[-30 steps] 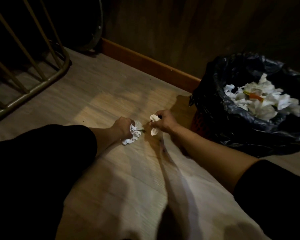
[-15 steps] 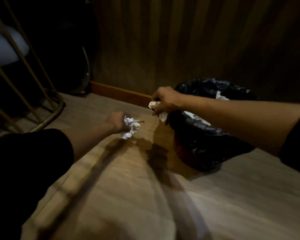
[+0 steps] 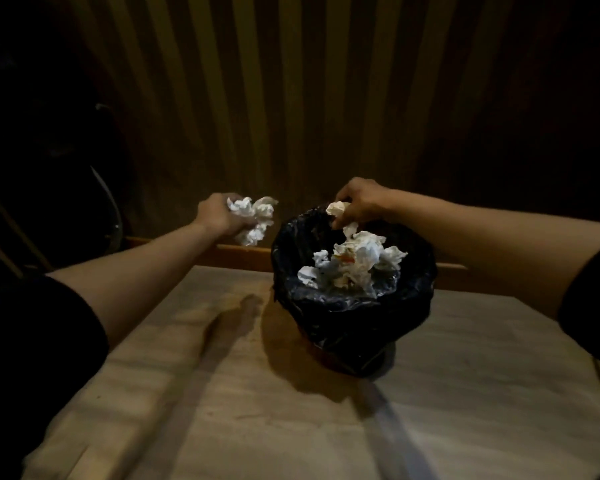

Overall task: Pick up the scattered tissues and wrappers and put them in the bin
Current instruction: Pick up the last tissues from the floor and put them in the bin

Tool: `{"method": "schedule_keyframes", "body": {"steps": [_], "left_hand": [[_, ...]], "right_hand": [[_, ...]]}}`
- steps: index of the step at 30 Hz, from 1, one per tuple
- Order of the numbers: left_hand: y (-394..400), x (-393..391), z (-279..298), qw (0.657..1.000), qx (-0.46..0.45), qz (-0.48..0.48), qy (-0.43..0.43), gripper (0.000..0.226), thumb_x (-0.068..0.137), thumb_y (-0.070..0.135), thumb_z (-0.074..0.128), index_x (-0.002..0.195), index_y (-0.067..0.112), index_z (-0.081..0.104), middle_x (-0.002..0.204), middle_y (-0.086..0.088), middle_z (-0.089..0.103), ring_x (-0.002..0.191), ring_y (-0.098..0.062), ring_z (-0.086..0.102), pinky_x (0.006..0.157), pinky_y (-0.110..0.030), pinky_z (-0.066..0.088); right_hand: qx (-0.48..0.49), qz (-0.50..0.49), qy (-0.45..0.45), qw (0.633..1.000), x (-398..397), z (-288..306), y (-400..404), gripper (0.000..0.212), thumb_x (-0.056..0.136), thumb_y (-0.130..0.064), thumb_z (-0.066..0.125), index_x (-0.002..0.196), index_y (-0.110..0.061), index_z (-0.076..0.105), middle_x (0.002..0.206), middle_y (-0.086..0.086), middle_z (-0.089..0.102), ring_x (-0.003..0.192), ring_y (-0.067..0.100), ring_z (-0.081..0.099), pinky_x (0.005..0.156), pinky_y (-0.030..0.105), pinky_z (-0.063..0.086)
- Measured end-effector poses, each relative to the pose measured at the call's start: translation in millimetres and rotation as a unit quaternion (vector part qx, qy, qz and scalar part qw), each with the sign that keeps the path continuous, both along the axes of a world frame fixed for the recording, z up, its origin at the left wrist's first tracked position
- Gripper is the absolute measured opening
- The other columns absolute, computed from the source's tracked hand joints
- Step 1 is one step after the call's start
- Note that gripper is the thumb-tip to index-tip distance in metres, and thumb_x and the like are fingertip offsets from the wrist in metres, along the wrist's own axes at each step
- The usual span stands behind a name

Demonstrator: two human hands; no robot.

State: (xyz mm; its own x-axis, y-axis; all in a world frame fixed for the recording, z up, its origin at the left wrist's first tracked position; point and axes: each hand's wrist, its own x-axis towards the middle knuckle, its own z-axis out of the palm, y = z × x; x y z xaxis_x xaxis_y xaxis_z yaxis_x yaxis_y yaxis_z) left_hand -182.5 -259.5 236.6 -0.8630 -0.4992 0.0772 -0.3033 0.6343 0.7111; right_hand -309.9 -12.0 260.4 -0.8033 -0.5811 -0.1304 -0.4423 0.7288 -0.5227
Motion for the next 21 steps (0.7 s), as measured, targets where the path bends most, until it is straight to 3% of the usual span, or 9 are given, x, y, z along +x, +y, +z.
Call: {"method": "schedule_keyframes", "body": {"steps": [3, 7, 8, 12, 16, 18, 21], "left_hand": [[38, -20, 2, 0.998, 0.039, -0.014, 0.040, 0.043, 0.071, 0.023, 0.085, 0.112, 0.018, 0.071, 0.108, -0.006, 0.073, 0.100, -0.021, 0.069, 0.092, -0.039, 0.057], [79, -40, 2, 0.996, 0.052, -0.052, 0.047, 0.032, 0.080, 0.030, 0.077, 0.109, 0.016, 0.070, 0.102, -0.005, 0.073, 0.082, -0.015, 0.069, 0.065, -0.026, 0.056], [86, -42, 4, 0.996, 0.050, -0.058, 0.046, 0.036, 0.083, 0.034, 0.074, 0.112, 0.015, 0.067, 0.104, -0.006, 0.072, 0.083, -0.016, 0.068, 0.065, -0.025, 0.055], [107, -49, 5, 0.993, 0.031, -0.100, 0.044, 0.053, 0.086, 0.056, 0.055, 0.116, 0.013, 0.063, 0.112, -0.013, 0.070, 0.106, -0.033, 0.066, 0.093, -0.048, 0.056], [128, -49, 5, 0.989, -0.012, -0.141, 0.032, 0.051, 0.091, 0.047, 0.057, 0.130, 0.015, 0.057, 0.128, -0.011, 0.062, 0.117, -0.030, 0.060, 0.098, -0.039, 0.051], [134, -49, 4, 0.984, -0.036, -0.170, 0.031, 0.051, 0.090, 0.042, 0.062, 0.132, 0.015, 0.055, 0.129, -0.007, 0.061, 0.116, -0.025, 0.060, 0.098, -0.038, 0.051], [133, -53, 3, 0.980, -0.025, -0.196, 0.029, 0.052, 0.085, 0.037, 0.069, 0.131, 0.017, 0.055, 0.121, -0.004, 0.066, 0.107, -0.019, 0.065, 0.095, -0.040, 0.056]], "right_hand": [[-0.022, -0.025, -0.028, 0.999, -7, 8, 20, 0.038, 0.079, -0.018, 0.081, 0.114, -0.010, 0.068, 0.100, 0.006, 0.069, 0.072, 0.014, 0.066, 0.046, 0.019, 0.048], [-0.042, -0.061, -0.054, 0.996, -15, 21, 43, 0.031, 0.088, -0.022, 0.073, 0.115, -0.008, 0.067, 0.104, 0.010, 0.071, 0.076, 0.014, 0.066, 0.057, 0.025, 0.050], [-0.042, -0.073, -0.057, 0.995, -16, 23, 48, 0.027, 0.090, -0.022, 0.071, 0.113, -0.007, 0.067, 0.104, 0.011, 0.071, 0.075, 0.015, 0.065, 0.059, 0.026, 0.051], [-0.046, -0.106, -0.050, 0.992, -17, 27, 67, 0.026, 0.092, -0.019, 0.068, 0.115, -0.007, 0.063, 0.096, 0.007, 0.067, 0.073, 0.014, 0.063, 0.056, 0.024, 0.052], [-0.040, -0.115, -0.057, 0.991, -19, 21, 73, 0.049, 0.086, -0.022, 0.074, 0.129, -0.009, 0.056, 0.120, 0.009, 0.063, 0.100, 0.023, 0.064, 0.084, 0.037, 0.057], [-0.043, -0.109, -0.059, 0.991, -19, 20, 73, 0.057, 0.085, -0.023, 0.075, 0.136, -0.009, 0.053, 0.125, 0.011, 0.061, 0.099, 0.023, 0.064, 0.079, 0.034, 0.055], [-0.044, -0.084, -0.059, 0.994, -16, 23, 70, 0.039, 0.087, -0.024, 0.074, 0.121, -0.008, 0.065, 0.116, 0.012, 0.068, 0.084, 0.018, 0.063, 0.065, 0.027, 0.051]]}}
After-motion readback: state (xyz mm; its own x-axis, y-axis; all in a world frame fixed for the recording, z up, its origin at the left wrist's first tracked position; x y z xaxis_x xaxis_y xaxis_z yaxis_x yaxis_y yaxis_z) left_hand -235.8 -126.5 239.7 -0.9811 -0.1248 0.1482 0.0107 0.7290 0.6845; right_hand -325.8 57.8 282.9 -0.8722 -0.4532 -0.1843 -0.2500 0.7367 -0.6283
